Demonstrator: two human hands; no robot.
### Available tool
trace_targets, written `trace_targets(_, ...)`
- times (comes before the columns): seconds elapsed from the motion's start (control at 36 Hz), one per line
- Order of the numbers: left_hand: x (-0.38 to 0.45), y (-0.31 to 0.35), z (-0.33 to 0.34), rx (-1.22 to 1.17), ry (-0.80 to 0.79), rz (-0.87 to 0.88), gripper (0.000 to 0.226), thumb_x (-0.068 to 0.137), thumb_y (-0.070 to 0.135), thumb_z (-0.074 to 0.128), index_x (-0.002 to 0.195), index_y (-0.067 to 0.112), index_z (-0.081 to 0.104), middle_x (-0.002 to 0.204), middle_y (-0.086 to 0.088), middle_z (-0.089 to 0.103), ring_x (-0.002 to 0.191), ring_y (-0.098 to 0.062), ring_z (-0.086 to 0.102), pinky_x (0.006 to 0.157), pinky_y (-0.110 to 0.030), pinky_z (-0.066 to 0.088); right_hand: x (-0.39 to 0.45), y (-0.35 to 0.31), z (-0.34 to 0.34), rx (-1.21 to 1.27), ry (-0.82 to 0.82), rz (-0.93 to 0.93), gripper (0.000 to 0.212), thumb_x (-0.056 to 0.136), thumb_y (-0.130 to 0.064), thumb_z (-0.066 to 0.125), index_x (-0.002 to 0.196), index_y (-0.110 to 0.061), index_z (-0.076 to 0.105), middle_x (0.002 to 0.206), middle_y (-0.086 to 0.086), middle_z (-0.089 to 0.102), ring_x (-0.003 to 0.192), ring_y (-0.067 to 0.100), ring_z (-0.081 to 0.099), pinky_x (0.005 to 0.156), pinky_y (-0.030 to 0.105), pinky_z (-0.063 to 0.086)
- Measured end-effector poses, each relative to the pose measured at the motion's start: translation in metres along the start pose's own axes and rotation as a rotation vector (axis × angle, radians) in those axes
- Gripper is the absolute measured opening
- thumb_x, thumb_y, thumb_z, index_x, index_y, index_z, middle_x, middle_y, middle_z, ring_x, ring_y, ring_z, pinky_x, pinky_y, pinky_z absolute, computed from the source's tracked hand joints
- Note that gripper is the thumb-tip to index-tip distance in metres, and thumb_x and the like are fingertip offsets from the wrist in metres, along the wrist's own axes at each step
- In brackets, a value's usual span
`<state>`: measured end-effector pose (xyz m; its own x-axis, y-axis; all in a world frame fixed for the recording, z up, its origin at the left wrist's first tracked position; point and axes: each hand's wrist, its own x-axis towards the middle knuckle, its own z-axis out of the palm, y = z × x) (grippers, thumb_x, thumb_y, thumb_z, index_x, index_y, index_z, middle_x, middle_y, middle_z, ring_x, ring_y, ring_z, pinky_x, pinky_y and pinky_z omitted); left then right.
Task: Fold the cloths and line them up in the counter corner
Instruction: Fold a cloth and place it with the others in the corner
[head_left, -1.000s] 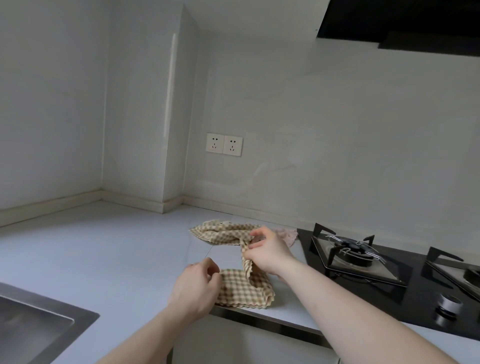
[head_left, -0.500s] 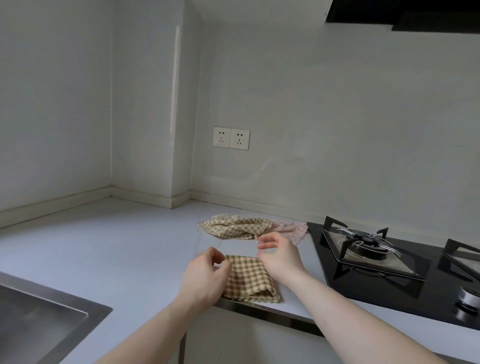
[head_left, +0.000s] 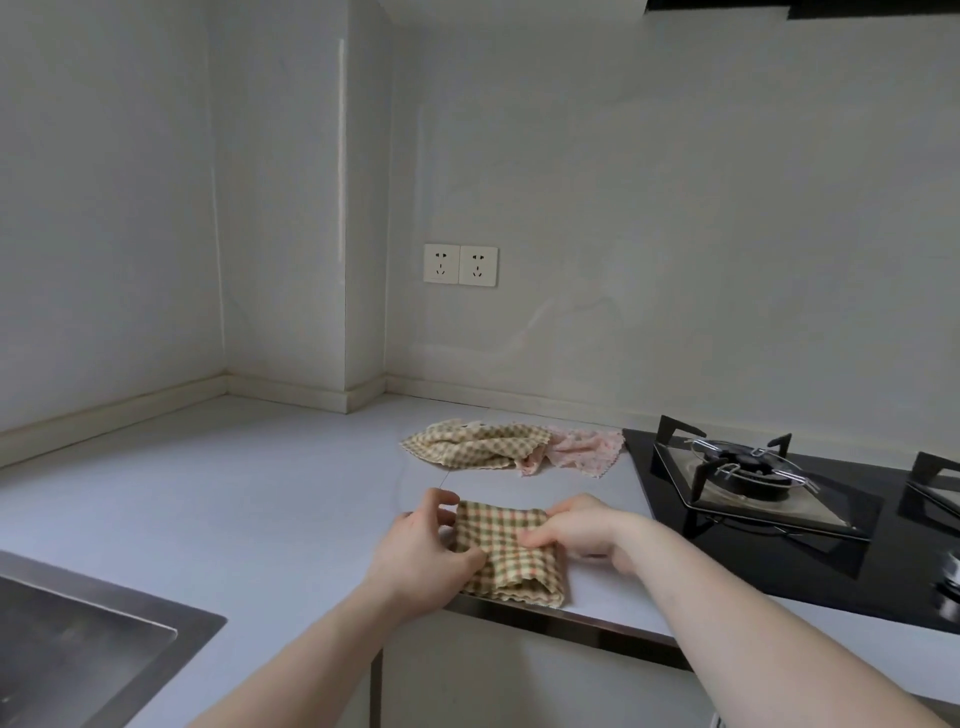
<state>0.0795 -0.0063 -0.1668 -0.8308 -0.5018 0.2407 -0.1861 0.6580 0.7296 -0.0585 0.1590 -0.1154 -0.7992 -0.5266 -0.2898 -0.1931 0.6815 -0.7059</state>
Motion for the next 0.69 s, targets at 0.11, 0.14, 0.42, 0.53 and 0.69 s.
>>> trace_targets(0.11, 0.001, 0.0, 0.001, 0.009, 0.013, 0.03, 0.058, 0.075, 0.044, 0.066, 0.128, 0.038, 0.044, 0.121, 0.023, 0.058, 0.116, -0.005, 0.057, 0.093, -0.03, 0.051, 0.007, 0.005, 0.0, 0.064, 0.008, -0.025, 0.058, 0.073, -0.026, 0.089, 0.123, -0.013, 0.065, 0.126, 0.001, 0.066, 0.109, 0.012, 0.062, 0.1, 0.028, 0.048)
trace_targets(0.14, 0.001, -0.001, 0.001, 0.018, 0.029, 0.038, 0.058, 0.076, 0.044, 0.065, 0.129, 0.037, 0.044, 0.124, 0.021, 0.057, 0.119, -0.007, 0.055, 0.096, -0.03, 0.049, 0.009, 0.007, 0.002, 0.095, 0.016, -0.033, 0.051, 0.071, -0.023, 0.09, 0.116, -0.014, 0.068, 0.121, 0.001, 0.069, 0.106, 0.013, 0.064, 0.1, 0.03, 0.05)
trace_targets(0.42, -0.012, 0.009, 0.002, 0.169, 0.242, 0.444, 0.029, 0.081, 0.046, 0.054, 0.108, 0.04, 0.063, 0.112, 0.026, 0.054, 0.112, -0.003, 0.045, 0.1, -0.028, 0.036, 0.006, 0.032, 0.027, 0.348, 0.33, -0.245, 0.03, 0.07, -0.021, 0.09, 0.089, -0.02, 0.067, 0.091, -0.005, 0.077, 0.088, 0.015, 0.073, 0.087, 0.039, 0.059)
trace_targets(0.53, -0.022, 0.018, 0.012, 0.307, 0.068, 0.607, 0.034, 0.083, 0.048, 0.053, 0.11, 0.037, 0.07, 0.109, 0.023, 0.057, 0.105, -0.003, 0.045, 0.095, -0.025, 0.036, 0.0, 0.038, 0.027, 0.377, 0.438, -0.291, 0.027, 0.074, -0.021, 0.088, 0.089, -0.021, 0.066, 0.089, -0.009, 0.077, 0.084, 0.01, 0.073, 0.076, 0.031, 0.059)
trace_targets(0.69, -0.025, 0.018, 0.021, 0.364, -0.009, 0.538, 0.039, 0.086, 0.05, 0.046, 0.118, 0.04, 0.066, 0.114, 0.025, 0.057, 0.103, -0.001, 0.042, 0.099, -0.023, 0.032, -0.002, 0.042, 0.028, 0.395, 0.557, -0.365, 0.021, 0.079, -0.019, 0.085, 0.088, -0.023, 0.066, 0.092, -0.008, 0.074, 0.084, 0.01, 0.071, 0.065, 0.02, 0.053)
